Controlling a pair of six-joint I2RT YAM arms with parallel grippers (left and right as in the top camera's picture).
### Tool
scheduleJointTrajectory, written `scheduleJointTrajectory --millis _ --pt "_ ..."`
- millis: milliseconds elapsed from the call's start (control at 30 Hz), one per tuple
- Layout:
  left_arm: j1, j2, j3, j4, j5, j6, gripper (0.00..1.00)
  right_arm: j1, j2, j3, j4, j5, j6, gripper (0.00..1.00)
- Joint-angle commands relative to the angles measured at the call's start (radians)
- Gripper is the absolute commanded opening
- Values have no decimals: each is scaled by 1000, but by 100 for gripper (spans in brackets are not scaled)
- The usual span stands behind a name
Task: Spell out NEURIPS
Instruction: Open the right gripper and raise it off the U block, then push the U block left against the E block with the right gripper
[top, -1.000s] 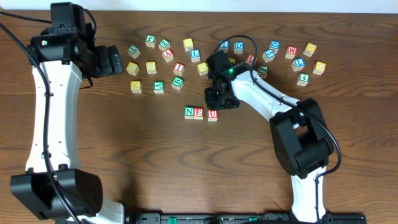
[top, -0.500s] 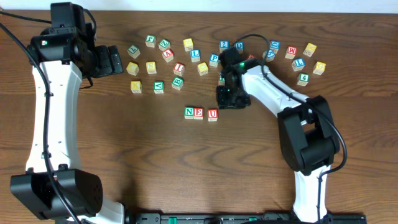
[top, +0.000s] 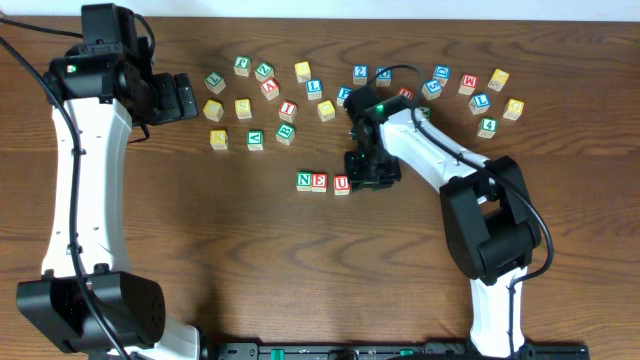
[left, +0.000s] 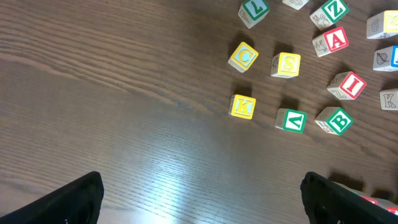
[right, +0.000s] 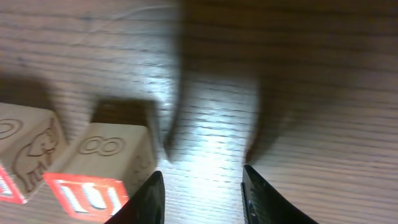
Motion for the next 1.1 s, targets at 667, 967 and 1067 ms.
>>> scheduleJointTrajectory --millis 667,967,1067 --pt "4 -11 10 -4 -12 13 100 27 -29 13 11 -10 35 34" --pt "4 -11 10 -4 -12 13 100 52 -29 12 -1 -9 34 34" --pt "4 -11 10 -4 -12 13 100 60 -29 12 3 -9 34 34"
